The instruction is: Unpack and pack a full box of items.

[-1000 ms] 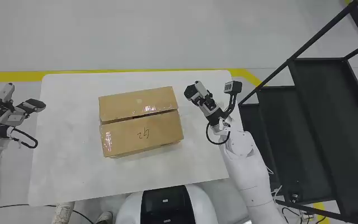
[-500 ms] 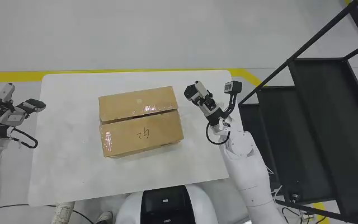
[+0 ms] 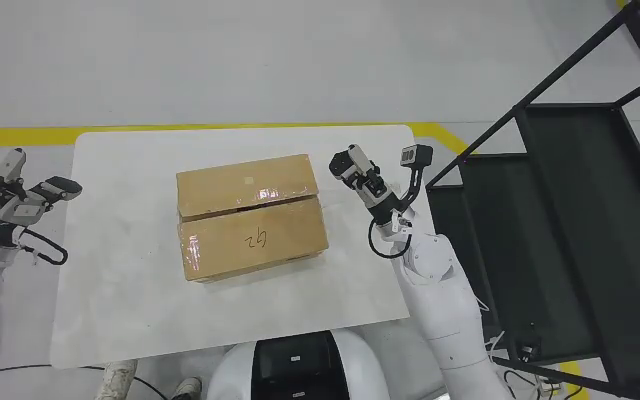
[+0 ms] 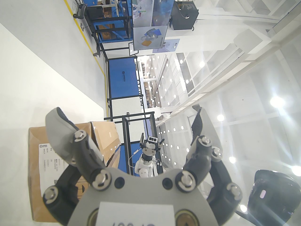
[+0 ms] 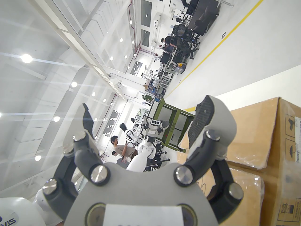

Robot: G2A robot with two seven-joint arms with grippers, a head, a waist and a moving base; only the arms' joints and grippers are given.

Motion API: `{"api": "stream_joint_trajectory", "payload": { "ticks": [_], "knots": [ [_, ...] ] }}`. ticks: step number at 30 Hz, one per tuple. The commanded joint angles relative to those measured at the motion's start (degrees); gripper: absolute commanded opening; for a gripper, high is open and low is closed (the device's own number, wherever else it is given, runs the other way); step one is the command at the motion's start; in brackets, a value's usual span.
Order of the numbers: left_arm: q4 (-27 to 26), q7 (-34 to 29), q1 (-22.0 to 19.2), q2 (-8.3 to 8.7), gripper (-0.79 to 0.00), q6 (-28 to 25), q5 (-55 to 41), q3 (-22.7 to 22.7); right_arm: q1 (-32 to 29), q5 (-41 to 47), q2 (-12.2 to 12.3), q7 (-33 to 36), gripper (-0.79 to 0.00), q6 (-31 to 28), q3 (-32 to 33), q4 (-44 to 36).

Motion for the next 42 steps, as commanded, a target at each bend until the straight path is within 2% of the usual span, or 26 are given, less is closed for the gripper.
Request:
{"api": "stream_joint_trajectory", "payload": {
  "ticks": [1,23,25,27,30,36,39,42],
  "knots": [
    [0.0,0.0,0.0,0.0,-0.001,0.0,0.0,0.0,0.0,0.0,0.0,0.0,0.0,0.0,0.0,0.0],
    [0.0,0.0,0.0,0.0,0.0,0.0,0.0,0.0,0.0,0.0,0.0,0.0,0.0,0.0,0.0,0.0],
    [-1.4,-1.1,0.0,-0.05,0.0,0.4,0.2,0.3,0.0,4.0,0.1,4.3,0.0,0.8,-1.0,-0.9],
    [-1.9,-7.0,-0.1,-0.04,0.0,1.8,-1.6,0.6,0.8,4.8,0.8,9.9,0.0,3.8,0.5,-0.6],
    [0.4,-16.7,-1.5,-0.02,0.0,3.8,-6.4,0.2,1.3,8.0,1.8,18.6,0.0,9.0,3.1,-1.9],
    [4.6,-33.9,-5.2,0.35,0.0,0.4,-3.2,1.3,1.8,11.1,3.9,36.5,0.0,17.7,7.1,-2.2],
    [2.5,-34.8,-6.4,0.51,0.0,1.4,1.3,2.5,3.1,8.1,4.9,41.7,0.0,19.6,8.1,-0.5],
    [1.1,-34.7,-6.4,0.43,0.0,1.2,1.4,3.2,5.0,6.2,5.6,45.5,0.0,19.3,8.0,2.1]
  ]
}}
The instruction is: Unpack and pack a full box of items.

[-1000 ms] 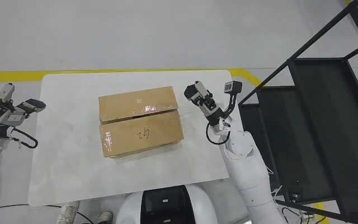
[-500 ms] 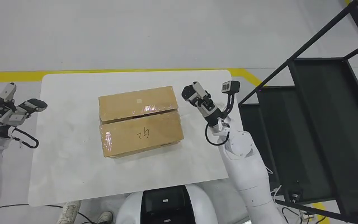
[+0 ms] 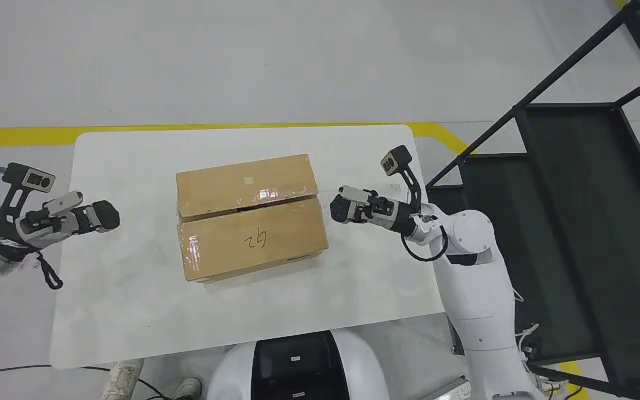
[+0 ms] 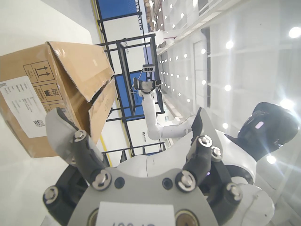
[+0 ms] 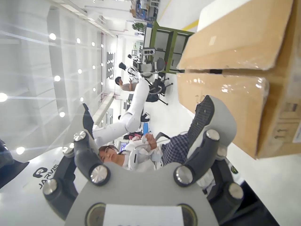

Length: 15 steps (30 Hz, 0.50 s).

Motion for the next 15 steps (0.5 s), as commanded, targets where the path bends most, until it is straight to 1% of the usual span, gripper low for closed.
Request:
{"api": "stream_joint_trajectory", "payload": {
  "ticks": [1,3,15],
  "knots": [
    [-0.2,0.0,0.0,-0.04,0.0,0.0,-0.3,0.1,1.4,0.0,0.3,2.1,0.0,-0.7,-0.2,2.2],
    [-0.2,0.0,0.0,-0.04,0.0,0.0,-0.3,0.1,2.4,0.4,0.5,3.6,0.0,-1.9,-0.5,3.5],
    [-0.2,0.0,0.0,-0.04,0.0,0.0,-0.3,0.1,2.4,0.4,0.5,3.6,0.0,-1.9,-0.5,3.5]
  ]
}}
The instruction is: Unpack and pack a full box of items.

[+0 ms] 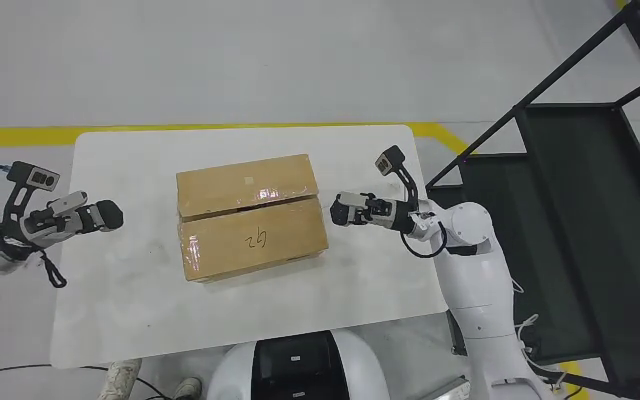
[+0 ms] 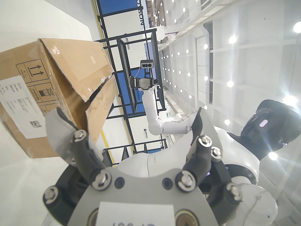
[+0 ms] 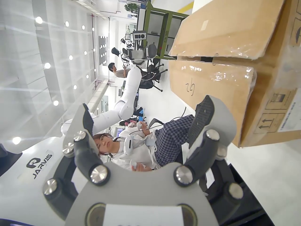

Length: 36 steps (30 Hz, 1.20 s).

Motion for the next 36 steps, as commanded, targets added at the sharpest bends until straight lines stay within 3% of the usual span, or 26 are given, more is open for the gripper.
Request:
{"api": "stream_joint_trajectory", "payload": {
  "ticks": [1,11,19,32,36],
  "knots": [
    [0.0,0.0,0.0,0.0,0.0,0.0,0.0,0.0,0.0,0.0,0.0,0.0,0.0,0.0,0.0,0.0],
    [-2.9,4.9,2.4,-0.15,0.0,-0.6,2.2,-0.2,3.0,-5.7,1.2,0.1,0.0,-0.6,-2.0,8.1],
    [-3.0,5.9,3.1,-0.16,0.0,0.0,2.4,-0.9,6.7,-8.4,1.5,-2.4,0.0,-6.5,-6.1,14.1],
    [-2.2,5.8,2.9,-0.26,0.0,0.9,1.7,-1.4,12.9,-2.4,1.3,-2.4,0.0,-11.6,-12.3,22.5],
    [-2.1,5.6,2.7,-0.32,0.0,1.2,1.3,-1.5,13.7,3.4,1.3,0.1,0.0,-13.4,-12.7,23.4]
  ]
}}
